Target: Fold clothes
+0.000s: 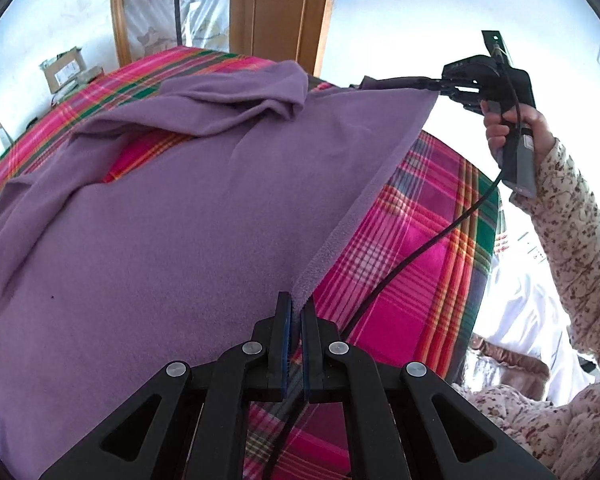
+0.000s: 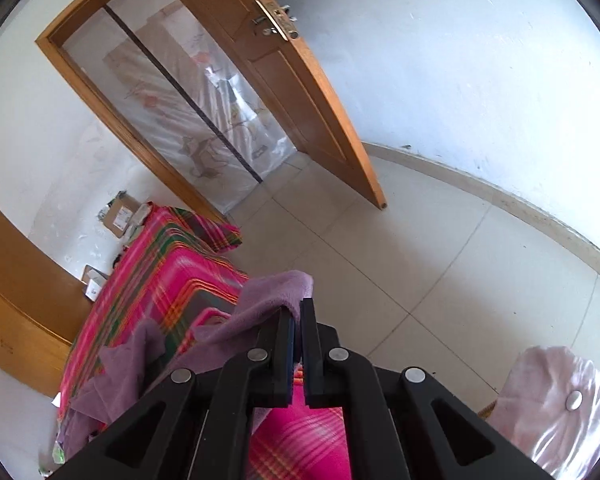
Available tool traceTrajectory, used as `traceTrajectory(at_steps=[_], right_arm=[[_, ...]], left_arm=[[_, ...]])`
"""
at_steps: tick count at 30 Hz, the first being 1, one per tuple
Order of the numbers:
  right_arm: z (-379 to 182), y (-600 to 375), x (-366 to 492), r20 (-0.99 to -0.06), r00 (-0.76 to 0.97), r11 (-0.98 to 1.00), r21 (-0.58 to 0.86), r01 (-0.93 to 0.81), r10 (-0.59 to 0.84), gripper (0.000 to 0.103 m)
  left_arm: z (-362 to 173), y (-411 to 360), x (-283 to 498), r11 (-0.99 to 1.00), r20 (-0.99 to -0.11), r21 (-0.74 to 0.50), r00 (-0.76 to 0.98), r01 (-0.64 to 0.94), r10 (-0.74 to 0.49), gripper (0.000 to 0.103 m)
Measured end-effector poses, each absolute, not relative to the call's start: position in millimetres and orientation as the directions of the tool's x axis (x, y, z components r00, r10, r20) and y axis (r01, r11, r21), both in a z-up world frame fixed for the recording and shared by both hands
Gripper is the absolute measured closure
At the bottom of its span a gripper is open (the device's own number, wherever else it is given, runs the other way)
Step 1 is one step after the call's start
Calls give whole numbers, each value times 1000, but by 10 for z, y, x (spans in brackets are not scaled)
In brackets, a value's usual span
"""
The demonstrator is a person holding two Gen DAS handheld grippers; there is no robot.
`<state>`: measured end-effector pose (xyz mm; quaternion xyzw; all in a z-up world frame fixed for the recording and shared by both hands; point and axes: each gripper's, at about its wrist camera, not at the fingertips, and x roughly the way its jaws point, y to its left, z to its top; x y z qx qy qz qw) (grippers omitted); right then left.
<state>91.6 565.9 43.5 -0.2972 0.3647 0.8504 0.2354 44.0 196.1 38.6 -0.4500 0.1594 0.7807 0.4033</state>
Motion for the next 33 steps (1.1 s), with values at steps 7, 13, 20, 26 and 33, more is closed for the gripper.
traceTrajectory(at_steps=[7,13,20,26,33], right_arm=[[235,5734,1034,-711,-684,-578,493,-650,162,100],[-23,5803,1106,-759,-644,-505,519,-689,99,100],[1,5692,1100,-794,-597,-532,460,-711,112,94],[304,5488,1037,-783,-596,-614,384,-689,179,88],[880,5043,682,-742,-650,-756,327,-568,167,88]], left_arm=[[327,1977,462,-632,-840,-122,-259,-765,476,99],[289,1944,477,-643,-844,-135,-252,-754,472,98],[341,1741,450,-660,-835,-183,-240,-728,496,91],[511,1277,397,-718,-815,-207,-289,-665,502,90],[894,482,178,-835,-806,-141,-428,-532,408,85]])
